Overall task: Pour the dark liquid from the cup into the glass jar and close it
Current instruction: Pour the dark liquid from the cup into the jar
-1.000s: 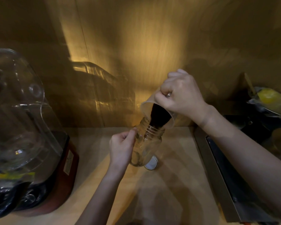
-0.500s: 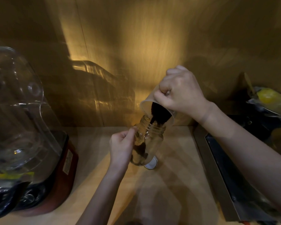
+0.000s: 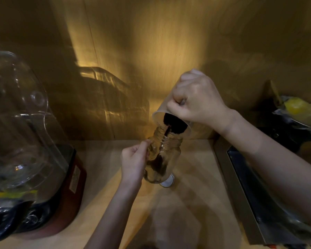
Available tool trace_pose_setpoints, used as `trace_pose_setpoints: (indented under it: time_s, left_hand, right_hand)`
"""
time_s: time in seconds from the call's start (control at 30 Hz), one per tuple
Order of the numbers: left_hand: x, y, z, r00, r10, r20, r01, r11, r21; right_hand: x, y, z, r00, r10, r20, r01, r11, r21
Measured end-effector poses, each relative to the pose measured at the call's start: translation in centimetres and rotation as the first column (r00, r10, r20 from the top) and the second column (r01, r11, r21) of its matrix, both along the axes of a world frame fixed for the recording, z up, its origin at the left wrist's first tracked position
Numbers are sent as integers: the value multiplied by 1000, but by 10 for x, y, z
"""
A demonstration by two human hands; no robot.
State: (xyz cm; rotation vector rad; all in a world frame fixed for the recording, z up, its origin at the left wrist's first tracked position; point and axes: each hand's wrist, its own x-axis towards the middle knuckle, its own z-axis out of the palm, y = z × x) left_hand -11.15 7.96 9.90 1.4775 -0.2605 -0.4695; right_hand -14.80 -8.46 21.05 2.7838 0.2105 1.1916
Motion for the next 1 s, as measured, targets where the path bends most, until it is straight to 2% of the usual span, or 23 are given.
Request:
trace_pose_setpoints:
  time_s: [1.0]
  left_hand:
    - [1, -2, 4, 998, -16, -56, 15, 1000, -27]
  right_hand:
    - [1, 3, 4, 990, 126, 56, -123, 991, -57]
